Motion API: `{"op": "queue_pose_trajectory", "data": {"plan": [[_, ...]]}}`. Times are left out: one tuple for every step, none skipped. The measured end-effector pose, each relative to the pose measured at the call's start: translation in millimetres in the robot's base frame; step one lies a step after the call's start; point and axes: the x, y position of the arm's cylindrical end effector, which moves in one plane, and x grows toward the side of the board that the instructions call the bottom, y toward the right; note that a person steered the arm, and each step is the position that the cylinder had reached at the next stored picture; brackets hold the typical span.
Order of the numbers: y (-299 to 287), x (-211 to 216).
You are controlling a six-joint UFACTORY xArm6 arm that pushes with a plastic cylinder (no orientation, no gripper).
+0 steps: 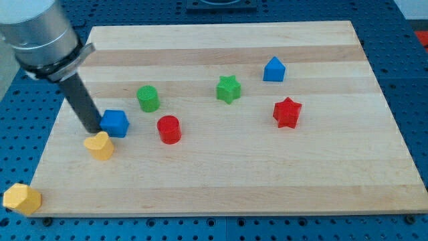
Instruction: Move the yellow heart closer to the yellow hexagon
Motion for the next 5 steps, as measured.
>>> {"op": "queue_pose_trajectory", "data": {"plan": [[31.3,-11.8],[46.3,-10.9],[45.5,3.8],[41.5,20.4],[36.1,24.3]]}}
